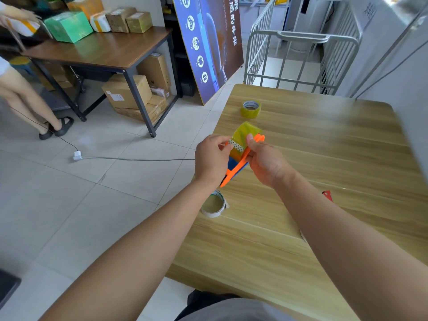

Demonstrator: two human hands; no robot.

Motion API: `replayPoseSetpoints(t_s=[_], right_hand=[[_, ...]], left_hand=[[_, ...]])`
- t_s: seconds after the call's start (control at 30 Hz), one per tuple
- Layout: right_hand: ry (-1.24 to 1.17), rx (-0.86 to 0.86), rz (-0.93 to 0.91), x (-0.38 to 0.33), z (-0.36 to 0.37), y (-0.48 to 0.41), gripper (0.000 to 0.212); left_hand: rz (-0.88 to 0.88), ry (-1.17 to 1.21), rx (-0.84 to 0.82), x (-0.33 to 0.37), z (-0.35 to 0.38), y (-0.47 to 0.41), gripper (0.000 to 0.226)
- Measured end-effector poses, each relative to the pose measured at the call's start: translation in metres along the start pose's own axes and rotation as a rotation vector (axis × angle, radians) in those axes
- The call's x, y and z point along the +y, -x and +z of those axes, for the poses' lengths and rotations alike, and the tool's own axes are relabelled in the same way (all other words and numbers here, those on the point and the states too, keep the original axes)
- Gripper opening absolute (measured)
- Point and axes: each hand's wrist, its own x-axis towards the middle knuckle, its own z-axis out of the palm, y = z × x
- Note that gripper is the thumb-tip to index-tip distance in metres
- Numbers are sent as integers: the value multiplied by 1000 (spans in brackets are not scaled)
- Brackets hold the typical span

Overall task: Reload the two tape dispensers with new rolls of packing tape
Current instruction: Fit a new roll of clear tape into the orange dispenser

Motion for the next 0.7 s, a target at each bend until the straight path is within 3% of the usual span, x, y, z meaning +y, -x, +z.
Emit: replayPoseSetpoints(t_s=[0.13, 0.23, 0.33, 0.53, 0.7], right_hand=[[-36, 3, 14, 1, 2, -3, 20], [-20, 24, 18, 0, 4, -4, 29], [-8, 12, 23, -1, 5, -4, 37], [2, -46, 11, 0, 2, -4, 20], [51, -20, 9, 0, 4, 0, 33]], left_hand=[[-1, -38, 76, 4, 3, 2, 20], [-17, -72, 99, 6, 3, 0, 17], [-42, -68, 82, 6, 1, -4, 12], [-135, -38, -2, 4, -5, -13, 7], [-127, -88, -82, 2, -7, -16, 8]])
